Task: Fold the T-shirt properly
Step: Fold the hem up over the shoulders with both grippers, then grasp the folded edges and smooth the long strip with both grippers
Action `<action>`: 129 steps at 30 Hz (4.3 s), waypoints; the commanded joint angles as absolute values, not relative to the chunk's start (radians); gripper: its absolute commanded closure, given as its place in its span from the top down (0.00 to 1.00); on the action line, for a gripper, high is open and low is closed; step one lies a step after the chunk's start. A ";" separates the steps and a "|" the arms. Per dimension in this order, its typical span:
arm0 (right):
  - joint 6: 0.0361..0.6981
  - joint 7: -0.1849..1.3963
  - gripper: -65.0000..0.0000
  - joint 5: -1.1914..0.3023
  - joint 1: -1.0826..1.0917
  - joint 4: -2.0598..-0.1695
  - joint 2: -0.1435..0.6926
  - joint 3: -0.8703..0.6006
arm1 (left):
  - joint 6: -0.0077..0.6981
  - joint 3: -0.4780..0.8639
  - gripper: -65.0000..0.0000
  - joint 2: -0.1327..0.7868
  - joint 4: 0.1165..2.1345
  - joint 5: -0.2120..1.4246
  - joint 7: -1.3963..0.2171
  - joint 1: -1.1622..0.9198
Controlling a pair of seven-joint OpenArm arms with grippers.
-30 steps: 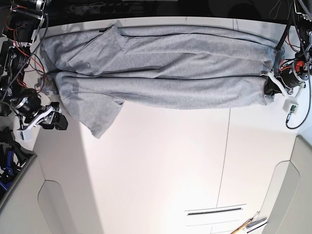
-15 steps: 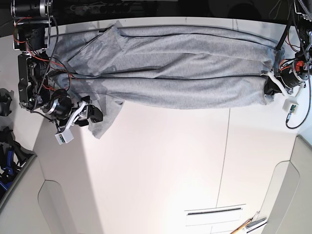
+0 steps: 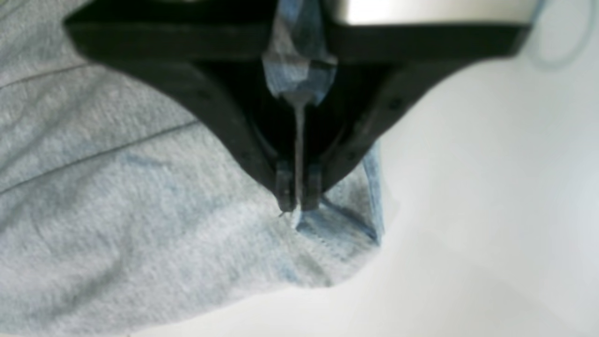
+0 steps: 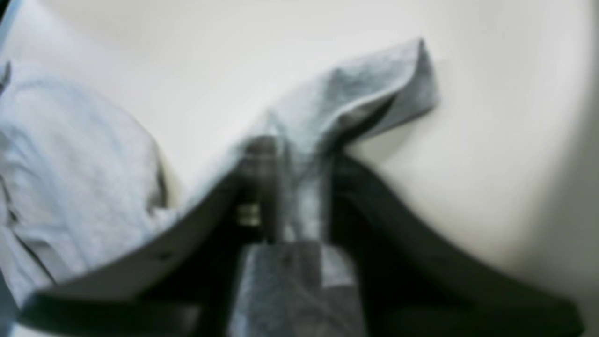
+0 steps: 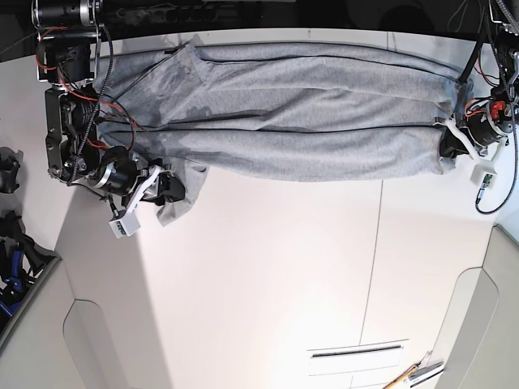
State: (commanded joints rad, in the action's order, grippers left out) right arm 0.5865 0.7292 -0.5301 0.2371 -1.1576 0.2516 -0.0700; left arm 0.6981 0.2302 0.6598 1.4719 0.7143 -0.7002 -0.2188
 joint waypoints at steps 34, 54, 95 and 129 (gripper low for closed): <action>0.598 0.966 0.00 -0.807 -0.377 -1.852 0.252 -0.393 | 0.676 0.420 0.33 0.662 1.691 0.848 -0.999 -0.444; 0.584 0.974 0.45 -0.871 -0.350 -2.037 0.162 -0.591 | 0.543 0.638 0.64 0.602 1.691 0.841 -0.992 -0.450; 0.584 0.849 0.00 -0.725 -0.322 -1.625 0.171 -0.378 | 0.627 0.634 0.70 0.523 1.537 0.875 -0.897 -0.449; 0.583 0.864 0.00 -0.726 -0.322 -1.625 0.171 -0.378 | 0.698 0.524 0.73 0.568 1.439 0.889 -0.874 -0.430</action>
State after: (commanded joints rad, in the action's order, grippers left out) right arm 0.5835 0.8639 -0.7258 -0.3218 -1.6249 0.1711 -0.3779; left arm 0.6981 0.5236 0.5678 1.4387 0.8890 -0.8738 -0.4305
